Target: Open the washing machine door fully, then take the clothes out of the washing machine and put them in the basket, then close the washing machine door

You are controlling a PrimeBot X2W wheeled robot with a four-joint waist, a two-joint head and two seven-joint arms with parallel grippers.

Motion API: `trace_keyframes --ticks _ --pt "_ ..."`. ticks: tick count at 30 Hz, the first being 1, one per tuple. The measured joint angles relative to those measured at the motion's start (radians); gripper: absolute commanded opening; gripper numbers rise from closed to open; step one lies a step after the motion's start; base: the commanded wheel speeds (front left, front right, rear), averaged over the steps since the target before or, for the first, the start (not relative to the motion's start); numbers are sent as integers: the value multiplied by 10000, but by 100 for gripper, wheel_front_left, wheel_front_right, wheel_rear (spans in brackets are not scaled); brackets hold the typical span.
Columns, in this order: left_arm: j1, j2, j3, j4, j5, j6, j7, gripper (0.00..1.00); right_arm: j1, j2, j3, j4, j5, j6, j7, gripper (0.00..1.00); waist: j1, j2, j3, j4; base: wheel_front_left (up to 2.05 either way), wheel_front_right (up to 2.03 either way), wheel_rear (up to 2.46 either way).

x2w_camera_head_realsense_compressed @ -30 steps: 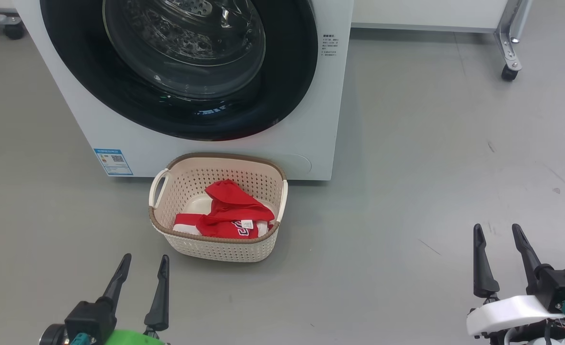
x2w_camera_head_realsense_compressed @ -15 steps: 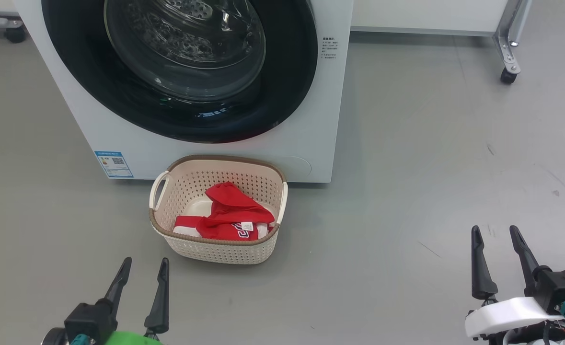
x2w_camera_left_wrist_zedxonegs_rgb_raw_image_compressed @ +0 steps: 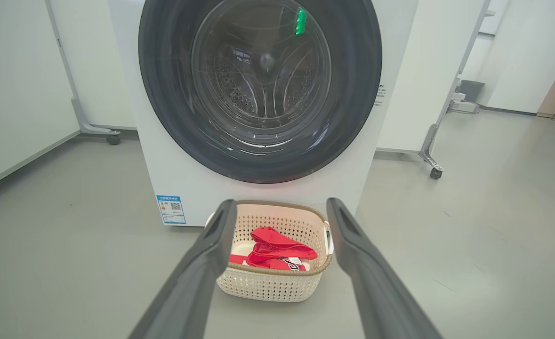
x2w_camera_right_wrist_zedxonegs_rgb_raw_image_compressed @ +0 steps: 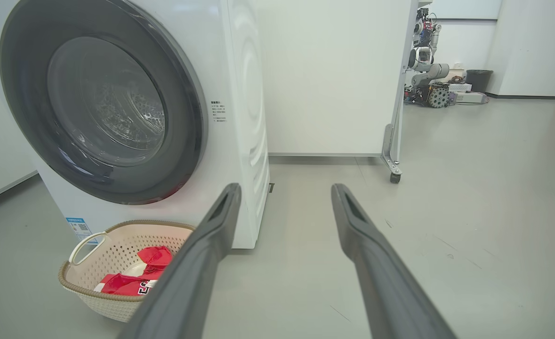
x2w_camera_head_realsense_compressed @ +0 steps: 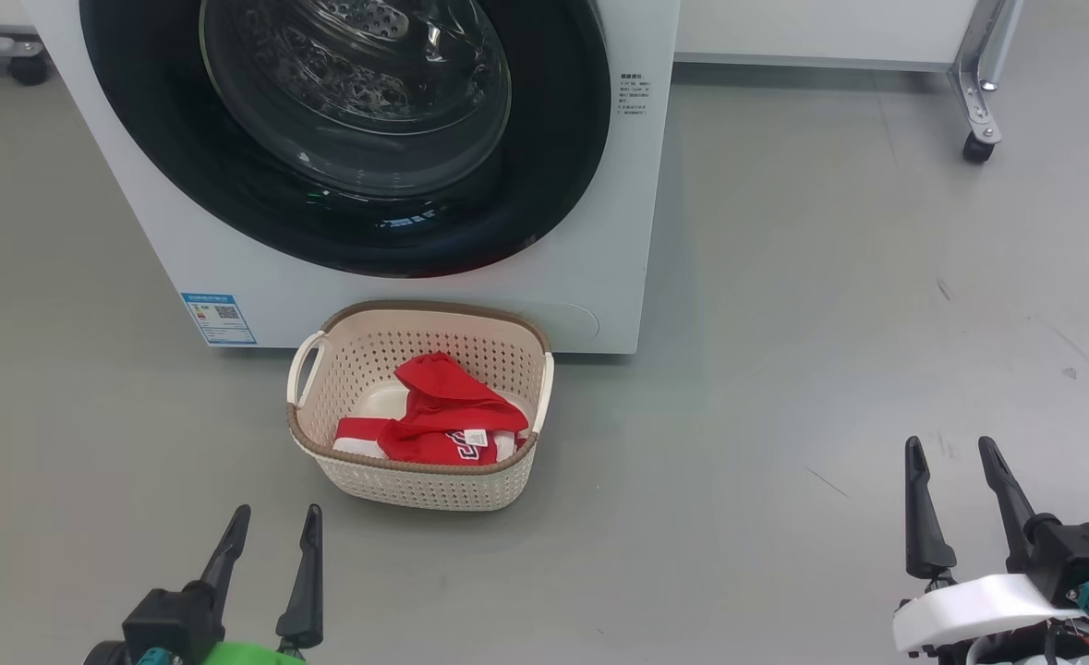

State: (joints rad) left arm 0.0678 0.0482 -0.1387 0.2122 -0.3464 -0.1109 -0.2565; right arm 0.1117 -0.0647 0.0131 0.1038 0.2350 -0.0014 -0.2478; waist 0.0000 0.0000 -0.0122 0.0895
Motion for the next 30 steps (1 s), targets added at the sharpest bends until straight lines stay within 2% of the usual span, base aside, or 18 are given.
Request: trace_keyframes --ticks 10,11,19,30 --pt "0 -2 52 0 -29 -2 0 100 0 23 -88 4 -90 8 0 100 0 0 -39 17 0 0 0" --pt "0 -4 52 0 -29 -2 0 0 0 25 -88 4 -98 40 0 0 0 0 -41 20 0 0 0" --pt "203 -90 6 466 -81 0 15 0 205 221 -61 585 8 92 59 0 0 0 -44 16 0 0 0" --pt "199 -92 86 408 -1498 0 282 0 -110 224 -476 940 1390 201 614 0 0 0 -20 -92 0 0 0"
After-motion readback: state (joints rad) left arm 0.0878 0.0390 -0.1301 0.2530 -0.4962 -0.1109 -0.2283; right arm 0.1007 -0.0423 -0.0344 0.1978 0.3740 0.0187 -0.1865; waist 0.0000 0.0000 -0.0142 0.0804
